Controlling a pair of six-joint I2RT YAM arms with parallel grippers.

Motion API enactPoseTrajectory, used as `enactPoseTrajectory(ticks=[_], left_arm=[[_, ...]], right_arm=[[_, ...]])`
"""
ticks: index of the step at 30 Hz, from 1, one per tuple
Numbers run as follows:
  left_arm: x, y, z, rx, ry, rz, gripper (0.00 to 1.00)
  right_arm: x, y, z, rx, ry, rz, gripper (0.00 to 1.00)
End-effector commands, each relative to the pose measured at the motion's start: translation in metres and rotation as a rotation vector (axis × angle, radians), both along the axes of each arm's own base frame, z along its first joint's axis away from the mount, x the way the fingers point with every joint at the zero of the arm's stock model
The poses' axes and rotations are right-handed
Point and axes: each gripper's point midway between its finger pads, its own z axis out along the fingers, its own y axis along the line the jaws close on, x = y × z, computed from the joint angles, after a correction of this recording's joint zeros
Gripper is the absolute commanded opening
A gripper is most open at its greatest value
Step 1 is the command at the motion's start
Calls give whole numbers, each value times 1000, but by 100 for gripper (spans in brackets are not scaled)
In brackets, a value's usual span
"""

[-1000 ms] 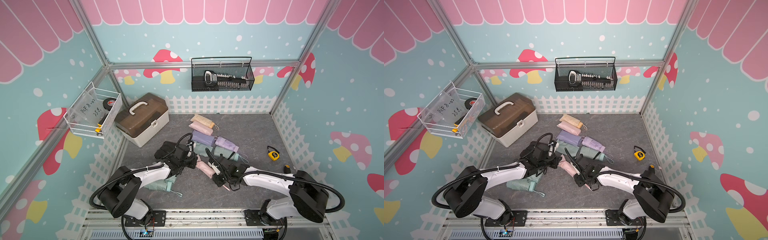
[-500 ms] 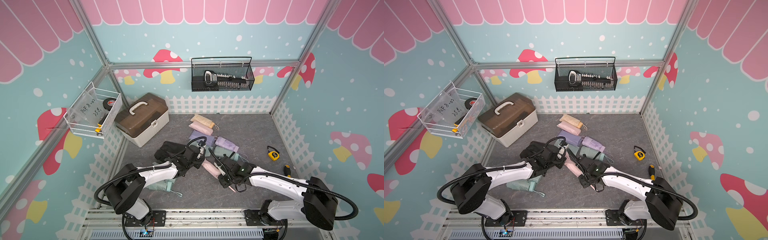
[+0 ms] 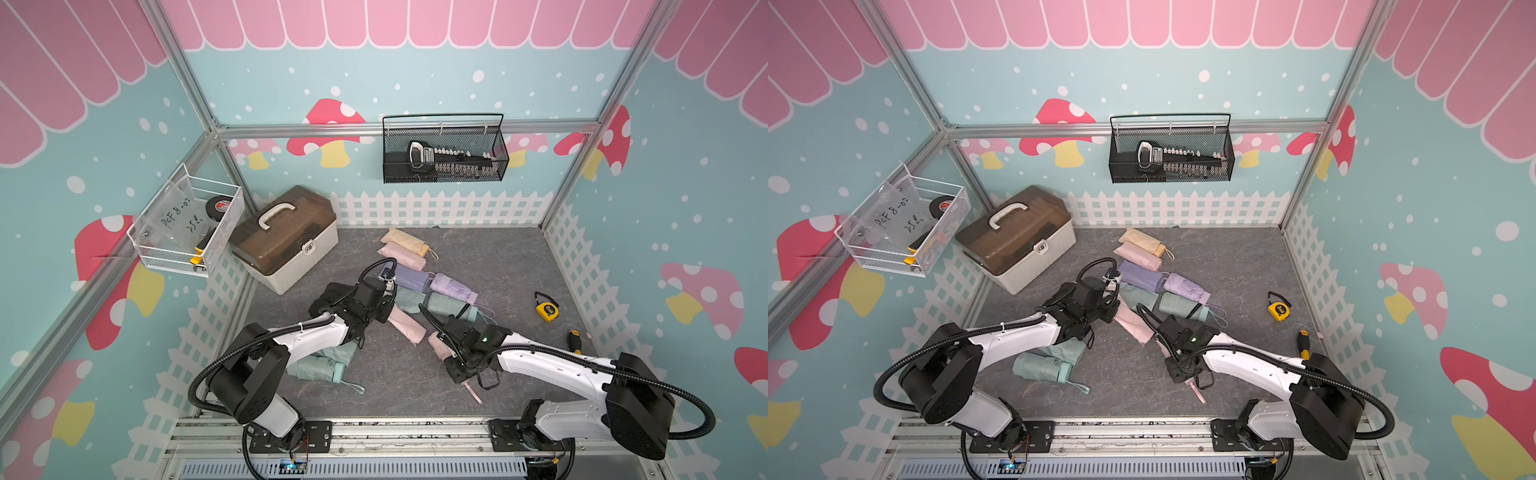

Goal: Take umbrellas out of sleeves
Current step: Take out the umbrella from the umbrella sleeve, then place the umbrella sleeve at the center of the board.

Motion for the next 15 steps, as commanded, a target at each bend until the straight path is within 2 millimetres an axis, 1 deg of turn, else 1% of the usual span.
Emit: enactPoseTrajectory(ticks=[1,4,6,9,11,15], left_arm=[[9,2,8,26,-33,12,0],[7,1,10,8,-29,10,0],[2,-4,11,-25,-13,-7,0],[-3,-4,9,-62,14,5,0],[-3,-1,6,-89,30,49,0],[-2,-5,-1,-138,111,106,0]], right_arm=[[-5,-24,1,-84,-7,-85,7],[-2,-30,9,-92,-46,-113,9],[4,-32,12,-103,-81,-116,10],[17,-31,16,-149,-119,-97,11],[27,-28,16,-182,-143,-78,11],[46,-19,11,-228,-197,-20,12]])
